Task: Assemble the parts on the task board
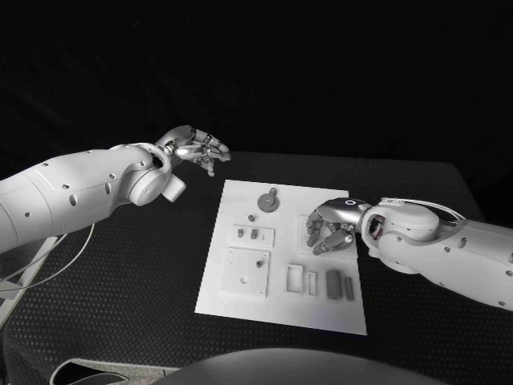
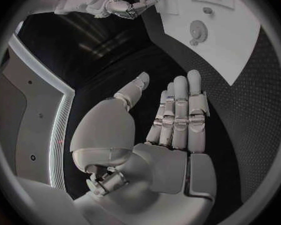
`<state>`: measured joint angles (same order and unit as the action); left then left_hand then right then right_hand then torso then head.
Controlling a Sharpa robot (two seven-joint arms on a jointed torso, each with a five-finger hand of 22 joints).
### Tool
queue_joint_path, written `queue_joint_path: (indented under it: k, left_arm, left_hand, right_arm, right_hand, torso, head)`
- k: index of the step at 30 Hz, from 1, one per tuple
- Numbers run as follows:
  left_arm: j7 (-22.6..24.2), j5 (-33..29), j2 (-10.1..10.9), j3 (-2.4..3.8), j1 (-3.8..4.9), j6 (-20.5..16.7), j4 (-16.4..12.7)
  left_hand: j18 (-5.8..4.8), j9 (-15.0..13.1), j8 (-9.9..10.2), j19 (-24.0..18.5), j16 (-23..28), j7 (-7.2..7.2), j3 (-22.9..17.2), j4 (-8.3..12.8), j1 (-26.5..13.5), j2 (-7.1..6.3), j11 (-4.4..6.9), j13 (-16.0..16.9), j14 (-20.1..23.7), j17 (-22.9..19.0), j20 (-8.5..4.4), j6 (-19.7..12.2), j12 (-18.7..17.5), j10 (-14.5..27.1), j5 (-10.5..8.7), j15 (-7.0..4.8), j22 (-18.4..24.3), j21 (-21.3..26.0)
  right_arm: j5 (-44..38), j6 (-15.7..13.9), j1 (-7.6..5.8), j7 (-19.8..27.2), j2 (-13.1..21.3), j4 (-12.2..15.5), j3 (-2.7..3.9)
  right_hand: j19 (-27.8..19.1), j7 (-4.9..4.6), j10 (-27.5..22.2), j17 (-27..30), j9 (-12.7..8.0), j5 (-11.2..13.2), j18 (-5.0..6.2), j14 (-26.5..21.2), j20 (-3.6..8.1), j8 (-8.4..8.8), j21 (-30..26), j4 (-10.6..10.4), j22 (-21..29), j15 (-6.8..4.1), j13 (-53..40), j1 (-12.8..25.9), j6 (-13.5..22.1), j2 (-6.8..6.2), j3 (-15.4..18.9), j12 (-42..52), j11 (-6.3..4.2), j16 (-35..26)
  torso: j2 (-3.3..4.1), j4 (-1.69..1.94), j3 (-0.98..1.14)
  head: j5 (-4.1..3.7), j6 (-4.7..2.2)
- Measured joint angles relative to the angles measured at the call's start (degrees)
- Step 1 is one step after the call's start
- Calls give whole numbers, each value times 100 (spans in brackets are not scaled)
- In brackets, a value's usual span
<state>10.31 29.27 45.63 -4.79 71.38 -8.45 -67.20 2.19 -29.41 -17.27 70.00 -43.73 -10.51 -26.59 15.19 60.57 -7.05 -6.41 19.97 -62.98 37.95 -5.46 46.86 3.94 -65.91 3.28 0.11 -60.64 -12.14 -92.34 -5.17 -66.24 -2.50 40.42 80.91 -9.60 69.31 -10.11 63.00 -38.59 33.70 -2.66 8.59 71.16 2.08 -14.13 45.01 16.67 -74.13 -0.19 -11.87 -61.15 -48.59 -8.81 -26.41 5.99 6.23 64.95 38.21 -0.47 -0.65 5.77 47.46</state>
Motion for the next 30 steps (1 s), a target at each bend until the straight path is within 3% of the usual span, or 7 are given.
queue_joint_path:
  k: [8,16,23,30]
  left_arm:
    - [9,0,4,0,0,0,-3]
    - [14,-1,-6,1,0,3,3]
    - [18,-8,-2,1,0,5,5]
    - [18,-13,-4,1,0,9,5]
  left_hand:
    - [0,5,-21,-6,3,1,0,0,0,0,1,5,0,0,6,0,0,0,0,0,1,0]
    - [0,5,-21,-7,3,2,15,-15,0,0,1,5,0,5,7,-2,0,-1,0,0,1,0]
    - [0,5,-21,-7,3,3,15,-15,0,0,3,4,0,11,7,-3,0,-2,0,0,-4,0]
    - [0,10,-21,-7,3,3,15,-15,0,0,4,4,0,11,7,-3,0,-2,0,0,-4,0]
  right_arm:
    - [-98,-93,41,-35,-105,-111,-7]
    - [-157,-211,85,-38,-222,-176,-7]
    - [-196,-239,104,-38,-252,-189,-14]
    - [-230,-237,104,-46,-258,-199,-14]
  right_hand:
    - [71,55,163,26,-17,0,0,92,49,-57,0,0,-5,-54,-23,-108,-130,167,31,50,-61,24]
    - [133,108,446,32,-24,0,-1,187,89,-99,23,5,-36,-125,-82,-291,-292,485,-3,170,-156,64]
    - [151,147,633,32,-41,0,-2,192,90,-133,45,6,-64,-196,-151,-306,-392,500,-173,238,-263,77]
    - [151,165,688,37,-49,0,-2,209,89,-133,45,-7,-80,-216,-172,-327,-423,520,-232,249,-256,94]
  torso:
    - [2,1,-5]
    - [3,9,-5]
    - [2,10,-10]
    - [-2,8,-11]
  head:
    - [-20,11]
    - [-30,26]
    - [-29,44]
    - [-22,55]
